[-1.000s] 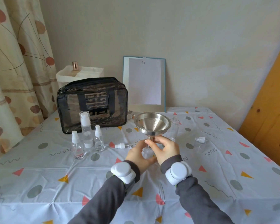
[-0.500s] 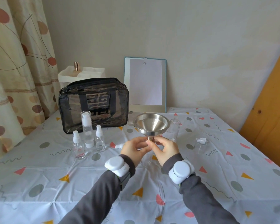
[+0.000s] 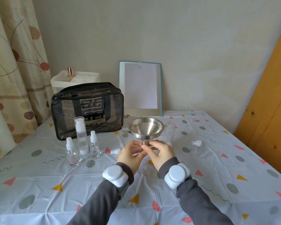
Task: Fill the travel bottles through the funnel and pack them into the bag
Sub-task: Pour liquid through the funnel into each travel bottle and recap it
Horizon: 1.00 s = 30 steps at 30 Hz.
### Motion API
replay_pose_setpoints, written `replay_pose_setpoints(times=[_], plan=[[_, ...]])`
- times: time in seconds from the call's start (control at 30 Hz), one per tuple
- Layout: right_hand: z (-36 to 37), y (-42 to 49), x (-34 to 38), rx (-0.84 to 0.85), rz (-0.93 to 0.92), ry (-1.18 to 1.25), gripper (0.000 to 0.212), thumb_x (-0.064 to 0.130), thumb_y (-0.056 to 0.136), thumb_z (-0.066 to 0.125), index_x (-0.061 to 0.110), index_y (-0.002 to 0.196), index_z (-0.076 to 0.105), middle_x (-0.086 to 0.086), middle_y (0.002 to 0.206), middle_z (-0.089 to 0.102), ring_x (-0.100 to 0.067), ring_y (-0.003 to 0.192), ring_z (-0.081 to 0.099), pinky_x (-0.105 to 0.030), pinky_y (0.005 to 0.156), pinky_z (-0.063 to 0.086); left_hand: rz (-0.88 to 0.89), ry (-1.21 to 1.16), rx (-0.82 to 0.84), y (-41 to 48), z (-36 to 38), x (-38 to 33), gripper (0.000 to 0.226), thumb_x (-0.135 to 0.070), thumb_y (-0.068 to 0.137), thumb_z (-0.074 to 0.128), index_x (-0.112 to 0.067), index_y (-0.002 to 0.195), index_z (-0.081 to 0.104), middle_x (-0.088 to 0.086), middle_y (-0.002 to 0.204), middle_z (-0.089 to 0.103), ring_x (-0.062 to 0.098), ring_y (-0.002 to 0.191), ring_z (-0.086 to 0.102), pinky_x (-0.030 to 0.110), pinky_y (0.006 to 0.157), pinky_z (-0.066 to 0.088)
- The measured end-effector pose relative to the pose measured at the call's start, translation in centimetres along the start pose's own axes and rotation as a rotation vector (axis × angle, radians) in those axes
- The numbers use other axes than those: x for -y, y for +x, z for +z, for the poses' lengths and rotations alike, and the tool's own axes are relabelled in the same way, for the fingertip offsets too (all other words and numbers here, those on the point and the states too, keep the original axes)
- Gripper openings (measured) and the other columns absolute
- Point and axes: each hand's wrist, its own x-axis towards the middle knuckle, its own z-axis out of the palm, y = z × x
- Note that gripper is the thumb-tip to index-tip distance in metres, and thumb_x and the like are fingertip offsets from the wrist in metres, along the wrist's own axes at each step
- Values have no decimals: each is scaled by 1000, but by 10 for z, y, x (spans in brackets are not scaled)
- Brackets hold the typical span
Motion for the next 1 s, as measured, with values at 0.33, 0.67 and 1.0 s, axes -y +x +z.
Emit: replay_pose_setpoints(times=[0.33, 0.67, 1.0], plan=[[0, -2, -2, -11, -3, 23, 12, 23, 83, 67, 17, 91, 73, 19, 79, 58, 1, 78, 54, 1, 73, 37, 40, 64, 6, -2, 0, -2, 18, -15, 82, 68, -18, 99, 62, -7, 89, 70, -1, 89, 64, 11, 77, 50], [-1, -3, -6, 48, 42, 70, 16, 27, 84, 65, 17, 96, 71, 11, 88, 64, -4, 86, 58, -2, 75, 39, 37, 80, -11, -4, 0, -1, 18, -15, 81, 69, -22, 96, 62, -9, 90, 70, -3, 89, 64, 22, 84, 52], [-31, 3, -43, -43, 269, 171, 21, 13, 80, 70, 31, 89, 63, 8, 91, 67, -10, 86, 61, -5, 70, 44, -22, 124, -74, 5, 1, -3, 36, -27, 78, 73, -14, 110, 63, -4, 102, 70, 4, 97, 63, 15, 85, 44]])
